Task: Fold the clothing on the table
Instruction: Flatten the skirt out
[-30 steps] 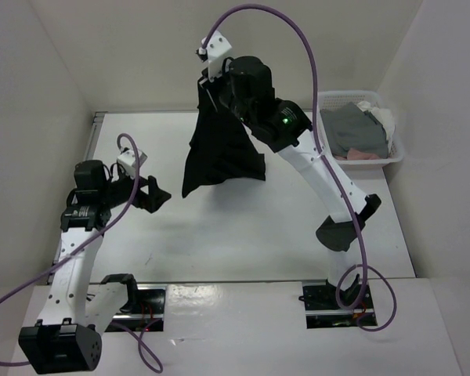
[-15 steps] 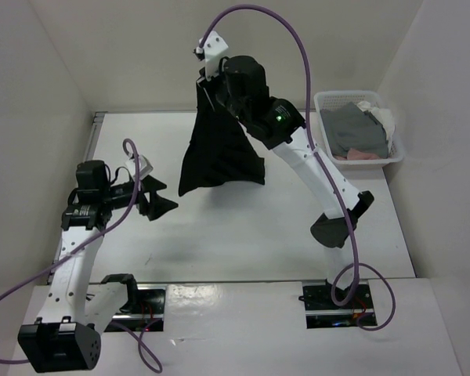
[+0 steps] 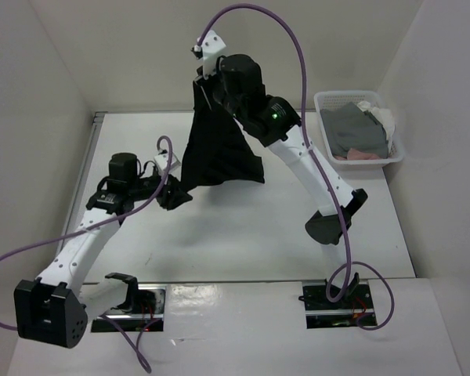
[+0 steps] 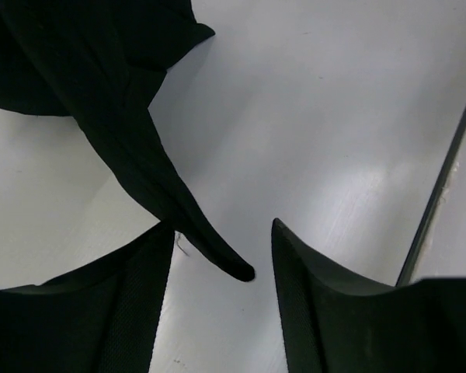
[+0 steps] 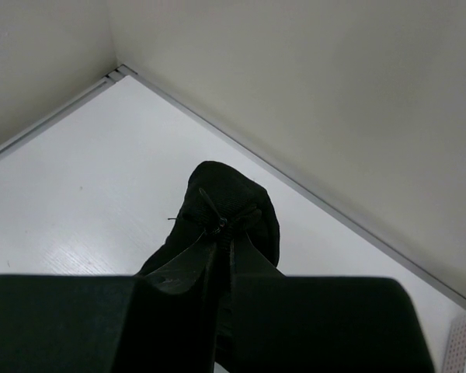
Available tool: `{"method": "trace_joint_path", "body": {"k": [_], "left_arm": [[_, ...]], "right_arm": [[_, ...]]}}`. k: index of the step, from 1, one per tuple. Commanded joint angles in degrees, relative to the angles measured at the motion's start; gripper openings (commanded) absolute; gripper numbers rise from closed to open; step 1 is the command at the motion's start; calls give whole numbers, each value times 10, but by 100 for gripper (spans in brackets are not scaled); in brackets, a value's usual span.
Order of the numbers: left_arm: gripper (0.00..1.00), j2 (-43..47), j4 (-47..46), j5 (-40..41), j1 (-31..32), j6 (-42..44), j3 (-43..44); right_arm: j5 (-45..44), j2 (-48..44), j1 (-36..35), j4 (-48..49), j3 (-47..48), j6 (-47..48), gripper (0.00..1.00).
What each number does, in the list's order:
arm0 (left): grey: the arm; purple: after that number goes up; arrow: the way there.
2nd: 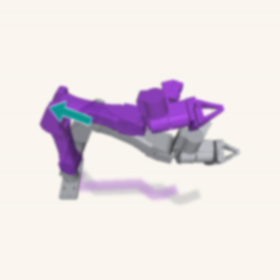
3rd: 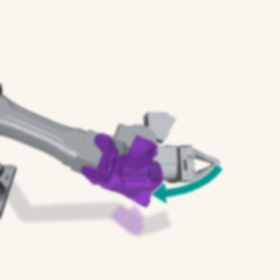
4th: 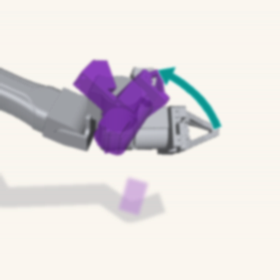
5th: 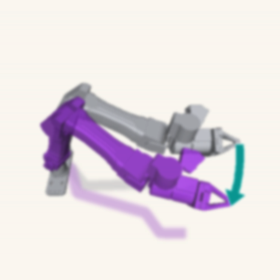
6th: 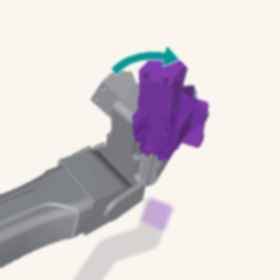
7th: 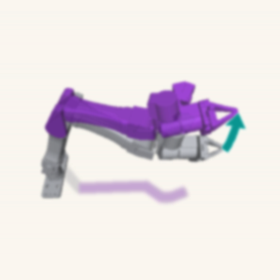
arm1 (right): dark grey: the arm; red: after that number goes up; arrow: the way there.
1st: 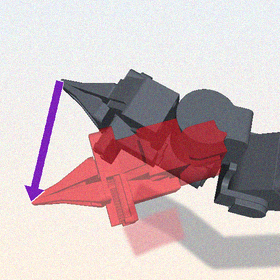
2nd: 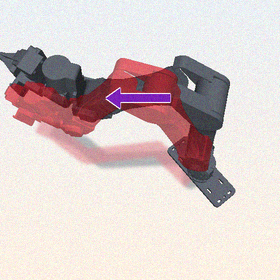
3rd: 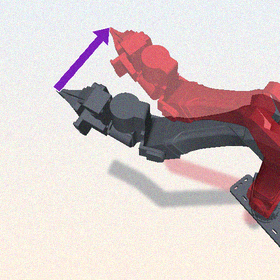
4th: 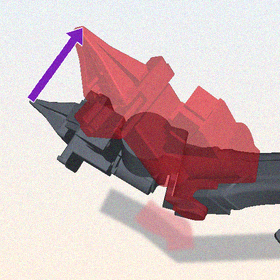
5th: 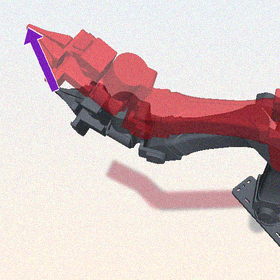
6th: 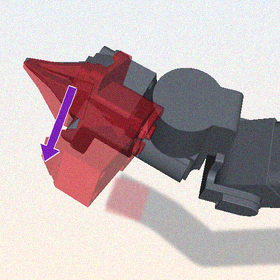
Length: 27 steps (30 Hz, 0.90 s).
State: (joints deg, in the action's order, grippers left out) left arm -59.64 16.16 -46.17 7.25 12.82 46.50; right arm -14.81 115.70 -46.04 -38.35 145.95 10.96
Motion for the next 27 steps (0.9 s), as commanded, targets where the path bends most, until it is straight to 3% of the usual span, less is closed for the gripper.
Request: {"method": "trace_joint_path", "body": {"k": [1, 2, 3, 4, 8, 10, 15, 20, 27], "left_arm": [[59, -21, -73, 70, 31, -14, 4], [53, -21, -78, 85, 36, -19, 4], [38, -27, -83, 93, 47, -28, 4], [31, -27, -96, 102, 52, -33, 4], [8, -32, -120, 187, 66, -54, 21], [2, -38, -120, 220, 66, -60, 33], [0, -16, -108, 311, 66, -61, 60], [0, 15, -60, 350, 66, -63, 107], [0, 56, -3, 398, 55, -46, 169]], "right_arm": [[14, -7, 5, 20, 36, -8, 4], [14, -12, 5, 20, 30, -8, 4], [14, -12, 5, 20, 30, -8, 4], [14, -12, 5, 20, 30, -8, 4], [19, -23, 5, 13, 24, -8, 4], [19, -28, 5, 13, 18, -8, 4], [25, -41, 16, 13, -1, -8, 4], [-2, -61, 26, 8, -43, 4, 4], [-63, -182, 50, 84, -214, 36, 6]]}}
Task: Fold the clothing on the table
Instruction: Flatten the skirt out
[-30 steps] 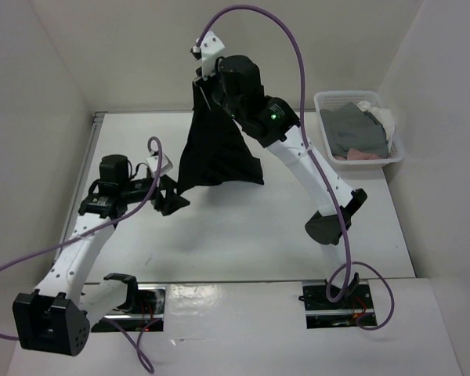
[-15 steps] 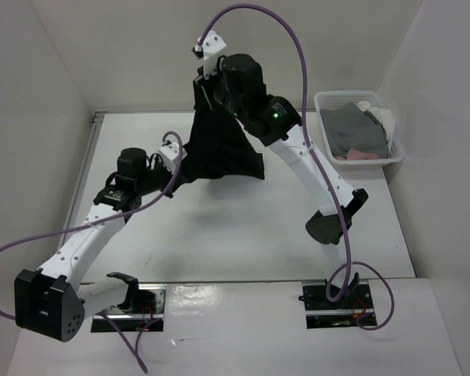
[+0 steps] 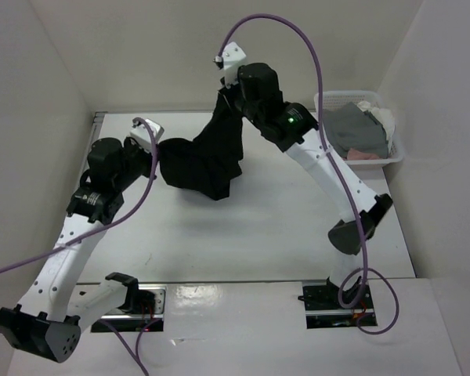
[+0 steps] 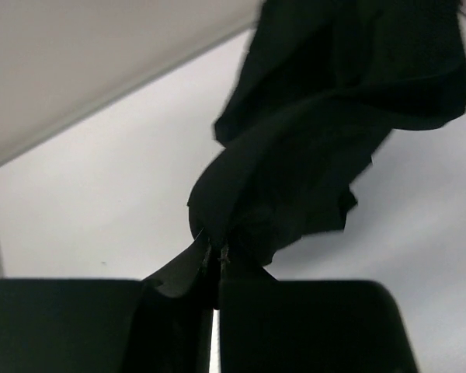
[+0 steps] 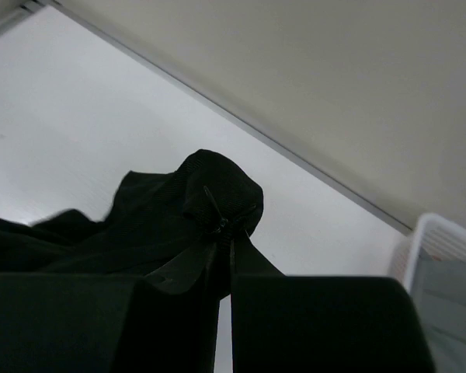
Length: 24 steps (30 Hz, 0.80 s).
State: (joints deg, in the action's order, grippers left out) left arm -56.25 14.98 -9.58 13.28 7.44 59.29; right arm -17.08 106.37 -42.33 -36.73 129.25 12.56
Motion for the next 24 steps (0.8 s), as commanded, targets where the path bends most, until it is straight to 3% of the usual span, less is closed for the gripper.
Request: {"method": "trace_joint_path", "body": {"k": [1, 5, 11, 20, 24], "left_arm": [[0, 22, 9, 47, -5, 8, 49], [0, 28, 20, 56, -22, -3, 83], [0, 28, 48, 56, -28, 3, 120], [0, 34, 89, 30, -39, 20, 157], [0, 34, 94, 17, -39, 20, 157]], "right_arm": [[-48, -105, 26, 78, -70, 28, 6], [-52, -185, 64, 123, -192, 34, 9], [-19, -294, 140, 137, -303, 40, 9], [-8, -415, 146, 131, -450, 53, 34], [-3, -415, 146, 118, -469, 53, 38]]}}
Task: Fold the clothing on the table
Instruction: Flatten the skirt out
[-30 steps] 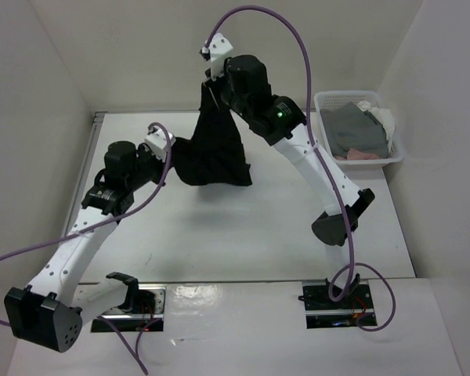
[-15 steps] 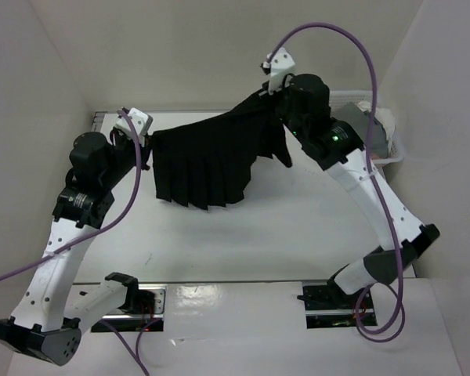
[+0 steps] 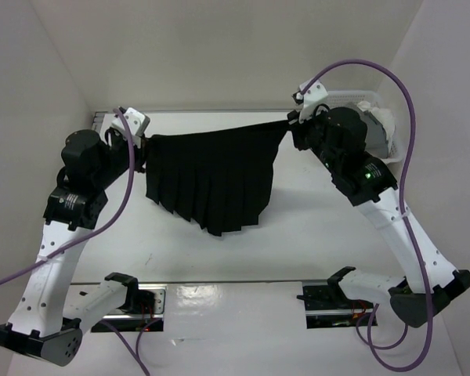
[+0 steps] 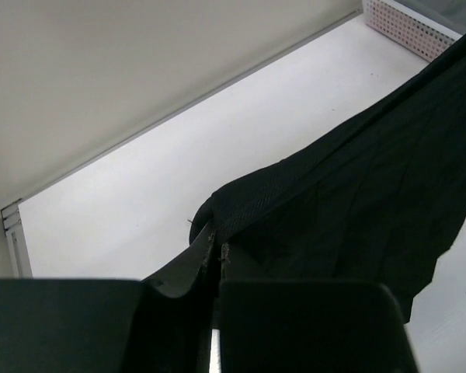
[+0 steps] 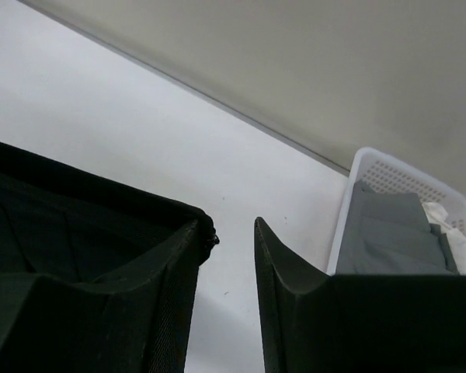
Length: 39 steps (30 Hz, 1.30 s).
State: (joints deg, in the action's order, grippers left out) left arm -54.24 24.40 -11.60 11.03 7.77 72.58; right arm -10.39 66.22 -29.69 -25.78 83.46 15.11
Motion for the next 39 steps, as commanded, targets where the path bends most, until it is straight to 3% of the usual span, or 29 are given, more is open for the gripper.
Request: {"method": "trace_joint_path", "body": {"k": [1, 8, 15, 21, 34, 39], "left_arm": [[0, 14, 0, 37, -16, 17, 24], [0, 14, 6, 30, -16, 40, 24], [0, 14, 12, 19, -16, 65, 1], [0, -35, -7, 32, -10, 72, -22], [0, -247, -37, 68, -60, 56, 101], [0, -344, -24, 74, -82, 42, 195]], "right_arm": [[-64, -14, 20, 8, -11, 27, 38], [-38, -14, 20, 19, -47, 21, 42], [-21, 18, 20, 13, -52, 32, 39], [-21, 87, 20, 13, -36, 51, 1], [-9, 211, 97, 56, 79, 46, 0], [-2, 262, 137, 69, 148, 26, 0]]}}
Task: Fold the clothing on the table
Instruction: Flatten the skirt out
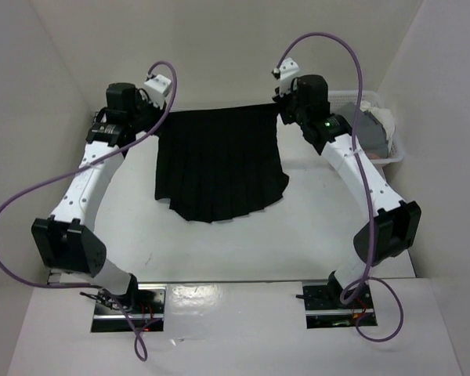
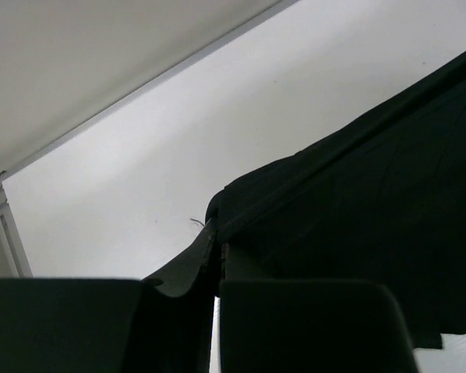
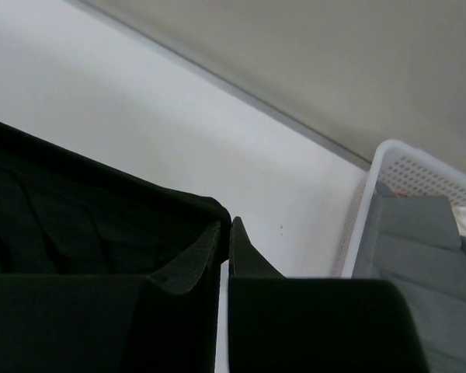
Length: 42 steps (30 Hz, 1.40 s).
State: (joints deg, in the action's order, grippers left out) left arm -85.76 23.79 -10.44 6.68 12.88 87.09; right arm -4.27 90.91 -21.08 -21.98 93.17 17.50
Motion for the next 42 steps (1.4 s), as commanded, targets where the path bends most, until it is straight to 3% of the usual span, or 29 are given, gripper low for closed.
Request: {"method": "trace_joint_path", "body": {"k": [1, 8, 13, 16, 18, 21, 31, 37, 42], "left_arm": [[0, -42, -18, 62, -44, -15, 84], [0, -164, 33, 62, -44, -40, 258], [0, -259, 105, 69, -44, -52, 496], [0, -311, 139, 69, -50, -59, 625], [0, -306, 124, 68, -50, -59, 625], [0, -294, 137, 40, -56, -78, 637], [0, -249, 176, 34, -56, -90, 543], [0, -115, 64, 41, -56, -45, 207], [0, -87, 79, 28, -56, -46, 125]], "right_arm": [[-64, 34, 62, 31, 61, 2, 0], [-57, 117, 86, 19, 174, -16, 0], [-58, 186, 105, -29, 321, -37, 0], [-51, 247, 118, -74, 460, -59, 0], [-43, 278, 125, -110, 530, -69, 0], [-22, 361, 126, -219, 731, -82, 0], [77, 342, 138, -343, 757, -68, 0], [115, 360, 151, -466, 760, -30, 0], [146, 365, 164, -492, 750, -25, 0]]}}
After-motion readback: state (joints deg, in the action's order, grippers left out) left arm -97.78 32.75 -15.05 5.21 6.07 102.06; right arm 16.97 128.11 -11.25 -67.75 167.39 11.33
